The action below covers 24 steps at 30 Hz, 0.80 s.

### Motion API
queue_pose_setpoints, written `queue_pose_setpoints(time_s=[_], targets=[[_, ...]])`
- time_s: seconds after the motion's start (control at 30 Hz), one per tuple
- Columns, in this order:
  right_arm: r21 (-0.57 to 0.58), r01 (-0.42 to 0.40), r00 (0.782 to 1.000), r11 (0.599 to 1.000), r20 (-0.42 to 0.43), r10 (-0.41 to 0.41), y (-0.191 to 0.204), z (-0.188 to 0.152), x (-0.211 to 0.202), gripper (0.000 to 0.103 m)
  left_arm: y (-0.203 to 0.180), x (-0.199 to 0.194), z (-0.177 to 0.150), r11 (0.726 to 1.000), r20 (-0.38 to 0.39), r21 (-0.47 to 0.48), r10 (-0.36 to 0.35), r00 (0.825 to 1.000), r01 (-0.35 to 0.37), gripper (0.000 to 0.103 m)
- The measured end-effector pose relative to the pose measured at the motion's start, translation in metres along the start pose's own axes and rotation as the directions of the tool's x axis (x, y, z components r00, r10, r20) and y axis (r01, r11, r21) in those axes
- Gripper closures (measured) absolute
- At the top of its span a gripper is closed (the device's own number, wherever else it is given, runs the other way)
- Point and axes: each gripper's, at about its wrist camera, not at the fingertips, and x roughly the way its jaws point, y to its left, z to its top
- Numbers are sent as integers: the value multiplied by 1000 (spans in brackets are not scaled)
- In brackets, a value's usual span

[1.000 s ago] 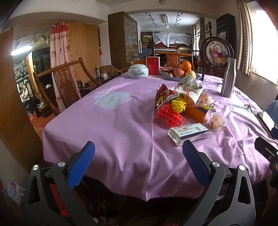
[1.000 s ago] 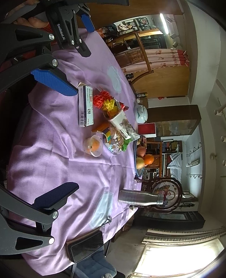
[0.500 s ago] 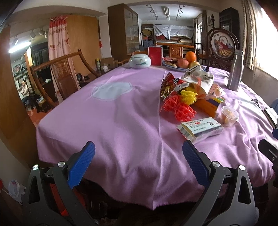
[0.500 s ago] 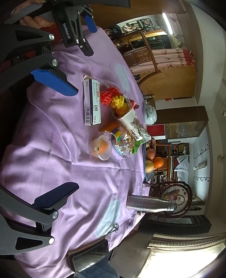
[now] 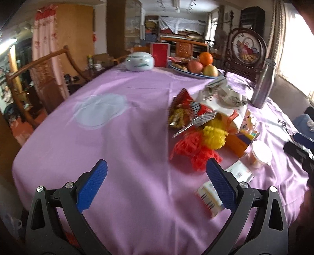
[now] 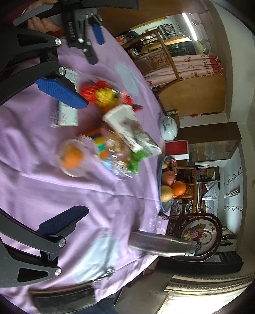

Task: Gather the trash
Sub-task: 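Grasp the red mesh bundle with the left tool while the right tool grasps the orange cup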

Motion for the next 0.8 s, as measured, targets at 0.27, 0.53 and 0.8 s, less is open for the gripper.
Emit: queue_pose_setpoints(time_s=[0.27, 0.53, 0.8], targets=[[20, -21, 1000, 1000, 13, 21, -27, 24, 36, 6, -21, 48, 20, 984, -139, 44, -163, 977, 170, 7], [99, -110, 993, 989, -31, 113, -43, 22, 54, 5, -30, 80, 31, 980, -218, 44, -181, 959, 195, 20], [53, -135, 990, 989, -24, 137, -32, 17, 50, 5, -8, 53, 22, 985, -128, 16, -169, 977, 172, 52]])
